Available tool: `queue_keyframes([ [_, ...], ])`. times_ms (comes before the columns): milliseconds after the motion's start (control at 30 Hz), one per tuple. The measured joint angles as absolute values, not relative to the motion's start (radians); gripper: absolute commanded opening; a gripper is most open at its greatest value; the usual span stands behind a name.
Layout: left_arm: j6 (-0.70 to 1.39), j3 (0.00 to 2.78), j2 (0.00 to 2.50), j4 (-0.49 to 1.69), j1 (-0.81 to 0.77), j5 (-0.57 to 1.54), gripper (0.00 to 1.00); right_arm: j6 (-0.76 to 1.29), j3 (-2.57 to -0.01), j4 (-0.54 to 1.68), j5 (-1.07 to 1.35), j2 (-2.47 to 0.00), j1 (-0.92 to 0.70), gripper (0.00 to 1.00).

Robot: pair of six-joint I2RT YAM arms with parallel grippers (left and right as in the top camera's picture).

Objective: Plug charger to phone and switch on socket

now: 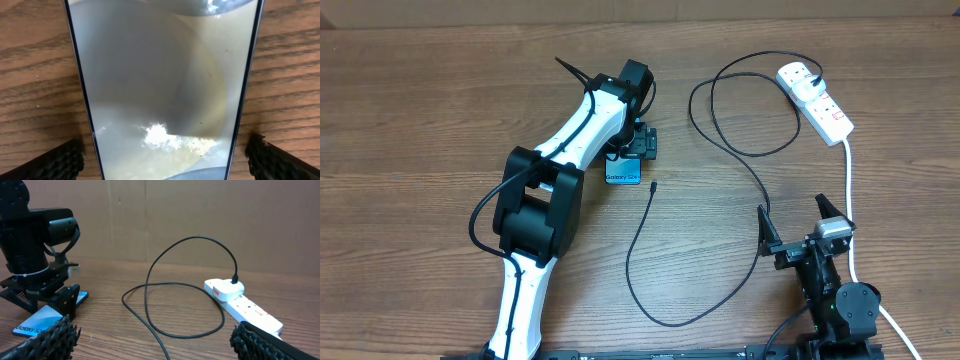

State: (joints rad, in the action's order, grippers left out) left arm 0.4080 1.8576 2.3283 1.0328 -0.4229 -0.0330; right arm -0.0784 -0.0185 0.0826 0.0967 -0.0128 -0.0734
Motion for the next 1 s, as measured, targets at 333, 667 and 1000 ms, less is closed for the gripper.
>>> queue_keyframes([
  [333,0.408,1.858,2.328,1.032,-0.424,-0.026,0.87,-0.078,-0.019,0.082,0.096,-0.013,-0.073,1.0],
  [667,0.408,1.858,2.328,1.032,-0.424,-0.026,0.87,-0.078,-0.019,0.083,0.096,-0.013,-0.074,1.0],
  [1000,0.408,1.857,2.328,1.03,-0.424,-0.026,0.86,-0.078,-0.019,0.082,0.097,-0.013,-0.074,1.0],
])
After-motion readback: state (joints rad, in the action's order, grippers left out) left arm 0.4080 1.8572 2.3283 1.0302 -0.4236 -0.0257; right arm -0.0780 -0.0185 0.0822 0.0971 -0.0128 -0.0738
